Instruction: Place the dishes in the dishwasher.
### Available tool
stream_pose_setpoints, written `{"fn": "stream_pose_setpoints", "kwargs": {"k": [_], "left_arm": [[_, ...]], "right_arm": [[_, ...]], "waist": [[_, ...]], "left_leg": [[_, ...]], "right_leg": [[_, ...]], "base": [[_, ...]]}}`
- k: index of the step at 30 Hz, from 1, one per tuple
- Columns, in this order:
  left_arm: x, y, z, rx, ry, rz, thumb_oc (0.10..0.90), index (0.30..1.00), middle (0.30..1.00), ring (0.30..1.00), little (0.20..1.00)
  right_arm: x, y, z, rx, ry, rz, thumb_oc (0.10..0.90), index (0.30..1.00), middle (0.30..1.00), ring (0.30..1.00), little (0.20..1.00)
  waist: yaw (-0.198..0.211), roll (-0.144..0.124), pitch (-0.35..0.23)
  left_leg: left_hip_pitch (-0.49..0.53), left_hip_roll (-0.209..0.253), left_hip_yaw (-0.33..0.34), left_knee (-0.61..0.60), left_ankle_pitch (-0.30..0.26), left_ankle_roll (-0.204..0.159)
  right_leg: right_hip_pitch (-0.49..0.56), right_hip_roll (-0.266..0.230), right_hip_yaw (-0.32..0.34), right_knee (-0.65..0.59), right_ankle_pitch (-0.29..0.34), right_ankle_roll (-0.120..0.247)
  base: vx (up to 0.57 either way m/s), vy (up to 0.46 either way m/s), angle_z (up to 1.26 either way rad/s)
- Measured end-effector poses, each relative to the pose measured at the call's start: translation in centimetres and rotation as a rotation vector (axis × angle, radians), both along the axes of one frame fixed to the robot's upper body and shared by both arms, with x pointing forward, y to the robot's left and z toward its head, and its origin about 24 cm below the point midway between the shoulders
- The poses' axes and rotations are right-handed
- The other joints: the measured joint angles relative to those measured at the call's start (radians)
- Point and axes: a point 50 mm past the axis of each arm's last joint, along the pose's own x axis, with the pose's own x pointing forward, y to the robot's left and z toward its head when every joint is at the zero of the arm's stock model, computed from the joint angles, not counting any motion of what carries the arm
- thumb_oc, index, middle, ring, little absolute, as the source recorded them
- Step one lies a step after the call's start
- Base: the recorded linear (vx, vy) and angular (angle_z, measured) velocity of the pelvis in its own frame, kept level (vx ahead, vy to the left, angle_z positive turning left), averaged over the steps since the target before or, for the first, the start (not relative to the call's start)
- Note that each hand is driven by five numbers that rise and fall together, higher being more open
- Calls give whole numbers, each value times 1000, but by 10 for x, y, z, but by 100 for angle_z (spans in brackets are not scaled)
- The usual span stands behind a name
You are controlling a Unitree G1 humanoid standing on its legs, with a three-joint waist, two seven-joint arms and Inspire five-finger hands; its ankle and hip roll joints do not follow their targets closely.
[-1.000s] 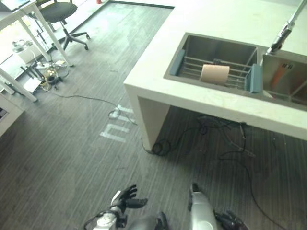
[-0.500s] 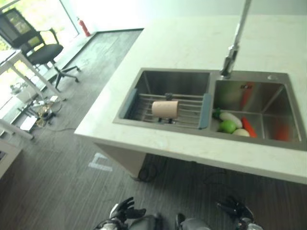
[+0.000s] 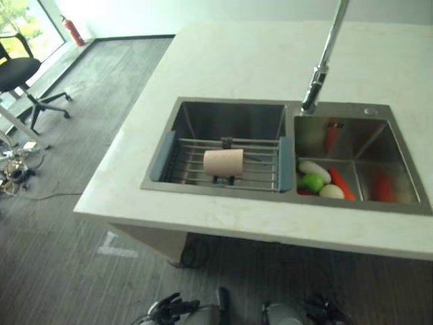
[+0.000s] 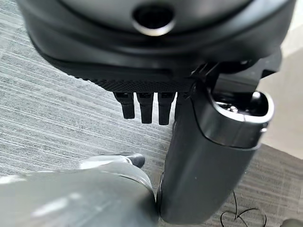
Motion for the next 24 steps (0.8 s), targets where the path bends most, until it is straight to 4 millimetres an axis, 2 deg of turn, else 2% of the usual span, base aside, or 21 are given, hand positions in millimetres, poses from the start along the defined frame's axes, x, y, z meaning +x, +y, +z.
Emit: {"fn": "stream_pose_setpoints", "kwargs": {"k": [6,8,10,12,14,16,17,18,19,21,22,24], "left_arm": [[-16,8,-1,0,-30,142,800,900,900,900,900],[-20,16,1,16,-78,268,800,900,900,900,900],[-9,36,13,70,-216,419,800,900,900,900,900],[0,54,26,151,-307,443,800,900,900,900,900],[8,84,46,365,-371,439,800,900,900,900,900],[17,124,77,656,-386,351,800,900,900,900,900],[19,149,98,799,-404,353,800,900,900,900,900],[24,192,149,1045,-479,404,800,900,900,900,900],[23,212,178,1169,-519,444,800,900,900,900,900],[16,239,223,1347,-563,457,800,900,900,900,900],[19,249,251,1429,-612,465,800,900,900,900,900],[26,257,306,1604,-759,444,800,900,900,900,900]], "right_arm": [[-22,-4,-3,-6,51,-25,800,900,900,900,900],[-27,-7,-3,-13,62,-31,800,900,900,900,900],[-28,-21,1,-33,51,-80,800,900,900,900,900],[-28,-33,5,-57,41,-99,800,900,900,900,900],[-27,-43,9,-83,34,-97,800,900,900,900,900],[-27,-52,13,-104,32,-92,800,900,900,900,900],[-28,-54,14,-112,33,-92,800,900,900,900,900],[-33,-56,14,-121,50,-90,800,900,900,900,900],[-36,-56,14,-124,60,-92,800,900,900,900,900],[-38,-56,13,-123,64,-91,800,900,900,900,900],[-41,-55,12,-124,76,-92,800,900,900,900,900],[-42,-50,10,-114,86,-85,800,900,900,900,900]], "waist": [[0,-5,-28],[0,-5,-41],[2,10,-49],[8,23,-57],[11,36,-61],[11,50,-65],[15,54,-63],[27,61,-60],[33,71,-62],[32,76,-61],[38,83,-62],[57,87,-64]], "left_leg": [[-17,12,12,-1,17,4],[-26,14,13,-2,18,4],[-28,12,14,-6,22,6],[-28,10,14,-19,26,8],[-28,9,13,-22,30,11],[-28,10,14,-31,41,2],[-28,12,14,-39,49,-1],[-28,15,14,-49,55,-4],[-27,16,14,-51,57,-5],[-27,18,15,-52,57,-6],[-27,19,17,-51,57,-7],[-25,22,20,-52,57,-11]], "right_leg": [[-32,11,10,8,10,-8],[-41,13,10,9,10,-7],[-45,10,12,10,13,-4],[-51,9,13,12,14,-3],[-56,8,13,18,13,-3],[-65,8,16,22,12,-6],[-69,8,14,22,13,-8],[-74,11,11,24,13,-11],[-74,10,11,24,13,-12],[-75,13,9,24,13,-12],[-76,12,9,24,12,-13],[-77,11,6,24,9,-17]], "base": [[1,57,-9],[-14,73,-1],[-2,88,1],[15,56,0],[0,0,0],[0,0,0],[0,0,0],[0,0,0],[0,0,0],[0,0,0],[29,-3,-6],[22,-12,-3]]}}
